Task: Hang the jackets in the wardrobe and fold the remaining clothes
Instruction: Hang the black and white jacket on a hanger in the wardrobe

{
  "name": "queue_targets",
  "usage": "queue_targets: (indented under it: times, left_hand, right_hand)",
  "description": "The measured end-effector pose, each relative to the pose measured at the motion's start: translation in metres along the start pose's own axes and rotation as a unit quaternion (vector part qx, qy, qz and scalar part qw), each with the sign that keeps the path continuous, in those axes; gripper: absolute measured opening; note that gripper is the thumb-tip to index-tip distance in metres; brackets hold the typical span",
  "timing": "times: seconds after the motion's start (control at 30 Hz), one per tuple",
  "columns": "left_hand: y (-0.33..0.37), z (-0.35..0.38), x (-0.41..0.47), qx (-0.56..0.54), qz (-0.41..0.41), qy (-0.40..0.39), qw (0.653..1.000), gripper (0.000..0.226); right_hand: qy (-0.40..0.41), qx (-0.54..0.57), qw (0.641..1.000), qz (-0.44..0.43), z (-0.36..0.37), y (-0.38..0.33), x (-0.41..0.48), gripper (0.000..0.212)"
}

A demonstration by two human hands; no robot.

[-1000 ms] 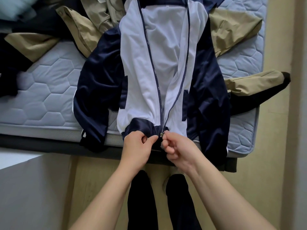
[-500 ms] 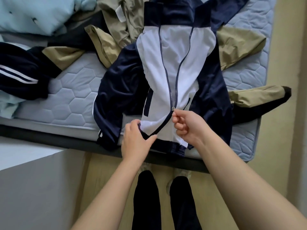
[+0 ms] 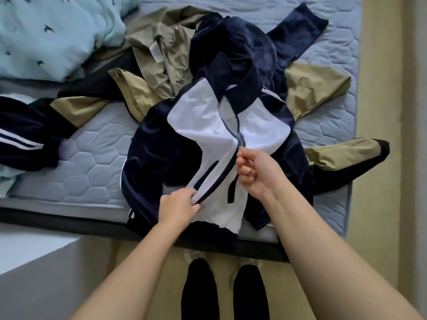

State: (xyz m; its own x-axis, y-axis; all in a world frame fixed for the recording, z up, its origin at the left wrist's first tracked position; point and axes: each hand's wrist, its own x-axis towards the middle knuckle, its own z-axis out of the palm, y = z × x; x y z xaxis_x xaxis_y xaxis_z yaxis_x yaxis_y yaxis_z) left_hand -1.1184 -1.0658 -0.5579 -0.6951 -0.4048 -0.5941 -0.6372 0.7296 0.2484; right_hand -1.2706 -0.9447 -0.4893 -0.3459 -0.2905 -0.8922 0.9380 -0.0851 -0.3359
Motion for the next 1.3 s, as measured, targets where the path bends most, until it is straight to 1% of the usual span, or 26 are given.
queue_targets:
  times: [0.07, 0.1, 0.17, 0.27, 0.3, 0.4, 0.47, 0.5, 0.53, 0.57, 0.6, 0.67, 0.73, 0.77, 0.8, 0.83, 0.9, 0.93, 0.97, 1.0, 1.03, 1.1, 1.13, 1.17, 1.23, 1.3]
  left_hand:
    - [0.034, -0.009, 0.014, -0.06, 0.057, 0.067, 0.994, 0.01]
    - [0.045, -0.011, 0.021, -0.073, 0.063, 0.093, 0.991, 0.01]
    - [0.043, -0.01, 0.029, -0.056, 0.021, 0.089, 0.994, 0.012]
    - [0.002, 0.0, 0.023, 0.032, -0.058, 0.026, 0.997, 0.014]
    - [-0.013, 0.003, 0.018, 0.042, -0.078, 0.008, 0.996, 0.015]
    - [-0.037, 0.011, 0.009, -0.007, -0.118, -0.056, 0.991, 0.021]
    - [-0.037, 0.008, 0.013, -0.049, -0.107, -0.122, 0.986, 0.011]
    - [-0.033, 0.003, 0.017, -0.078, -0.101, -0.14, 0.982, 0.009]
    - [-0.026, -0.006, 0.023, -0.114, -0.097, -0.134, 0.98, 0.018]
    - [-0.017, -0.018, 0.031, -0.153, -0.093, -0.1, 0.979, 0.024]
    - [-0.004, -0.035, 0.04, -0.189, -0.084, -0.048, 0.977, 0.024]
    - [0.029, -0.076, 0.055, -0.249, -0.054, 0.052, 0.965, 0.018]
    - [0.064, -0.109, 0.073, -0.274, -0.021, 0.095, 0.957, 0.012]
    - [0.08, -0.119, 0.082, -0.268, -0.009, 0.096, 0.959, 0.012]
    - [0.095, -0.123, 0.089, -0.251, -0.002, 0.085, 0.964, 0.02]
    - [0.106, -0.124, 0.095, -0.222, -0.003, 0.062, 0.973, 0.034]
    - [0.118, -0.113, 0.105, -0.129, -0.03, -0.008, 0.991, 0.063]
    - [0.12, -0.106, 0.106, -0.092, -0.046, -0.041, 0.994, 0.071]
    - [0.12, -0.097, 0.106, -0.075, -0.057, -0.064, 0.994, 0.075]
    - [0.119, -0.089, 0.104, -0.086, -0.061, -0.071, 0.992, 0.074]
    - [0.116, -0.082, 0.1, -0.119, -0.06, -0.064, 0.989, 0.066]
    - [0.104, -0.069, 0.086, -0.183, -0.041, -0.019, 0.982, 0.041]
    - [0.097, -0.065, 0.078, -0.194, -0.033, -0.008, 0.98, 0.035]
    - [0.089, -0.063, 0.071, -0.197, -0.029, -0.014, 0.98, 0.035]
    - [0.079, -0.061, 0.067, -0.188, -0.026, -0.018, 0.982, 0.046]
    - [0.084, -0.064, 0.075, -0.158, -0.016, 0.02, 0.987, 0.059]
  right_hand:
    - [-0.001, -0.003, 1.0, 0.008, 0.004, 0.001, 0.002, 0.022]
    - [-0.001, -0.001, 1.0, 0.007, 0.006, 0.0, 0.002, 0.022]
    - [0.002, 0.01, 1.0, -0.003, 0.008, -0.01, 0.001, 0.022]
    - [0.002, 0.005, 0.999, -0.033, 0.005, -0.03, 0.002, 0.021]
    - [0.002, -0.005, 0.999, -0.039, 0.006, -0.033, 0.001, 0.021]
    - [-0.005, -0.054, 0.998, -0.033, 0.009, -0.031, -0.001, 0.022]
    - [-0.007, -0.085, 0.996, -0.031, 0.009, -0.025, -0.004, 0.023]
    - [-0.006, -0.1, 0.994, -0.031, 0.009, -0.022, -0.005, 0.022]
    - [-0.005, -0.117, 0.993, -0.028, 0.009, -0.019, -0.007, 0.021]
    - [-0.002, -0.134, 0.991, -0.023, 0.008, -0.016, -0.01, 0.02]
    - [0.0, -0.151, 0.988, -0.019, 0.008, -0.014, -0.013, 0.02]
    - [0.005, -0.188, 0.982, -0.014, 0.006, -0.005, -0.021, 0.019]
    - [0.007, -0.228, 0.973, -0.017, 0.004, 0.005, -0.028, 0.021]
    - [0.005, -0.246, 0.969, -0.021, 0.003, 0.011, -0.032, 0.022]
    - [0.001, -0.265, 0.964, -0.026, 0.001, 0.017, -0.035, 0.024]
    - [-0.004, -0.283, 0.959, -0.031, -0.001, 0.023, -0.037, 0.025]
    - [-0.011, -0.306, 0.951, -0.039, -0.005, 0.033, -0.042, 0.028]
    - [-0.01, -0.309, 0.95, -0.043, -0.007, 0.038, -0.043, 0.028]
    - [-0.006, -0.305, 0.951, -0.046, -0.009, 0.043, -0.045, 0.029]
    - [0.001, -0.295, 0.954, -0.049, -0.011, 0.046, -0.046, 0.03]
    - [0.01, -0.279, 0.959, -0.051, -0.014, 0.047, -0.046, 0.03]
    - [0.022, -0.249, 0.966, -0.056, -0.02, 0.049, -0.045, 0.03]
    - [0.022, -0.253, 0.965, -0.062, -0.022, 0.048, -0.045, 0.03]
    - [0.018, -0.268, 0.961, -0.066, -0.024, 0.049, -0.043, 0.029]
    - [0.005, -0.318, 0.946, -0.067, -0.024, 0.054, -0.039, 0.028]
    - [-0.004, -0.377, 0.924, -0.071, -0.023, 0.06, -0.036, 0.03]
